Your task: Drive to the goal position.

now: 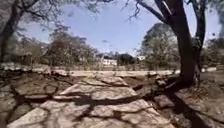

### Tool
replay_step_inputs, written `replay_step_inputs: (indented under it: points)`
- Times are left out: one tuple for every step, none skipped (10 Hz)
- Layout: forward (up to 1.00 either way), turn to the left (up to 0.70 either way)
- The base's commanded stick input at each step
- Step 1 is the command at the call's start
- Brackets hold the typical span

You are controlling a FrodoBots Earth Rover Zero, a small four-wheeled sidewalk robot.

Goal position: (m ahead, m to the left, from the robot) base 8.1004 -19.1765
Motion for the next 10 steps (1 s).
replay_step_inputs:
  points:
    - [0.7,0.0]
    - [0.7,0.22]
    - [0.7,0.29]
    - [0.7,0.22]
    - [0.7,0.11]
    - [0.7,0.0]
    - [0.7,0.0]
    - [0.0,0.0]
    - [0.0,0.0]
    - [0.0,0.0]
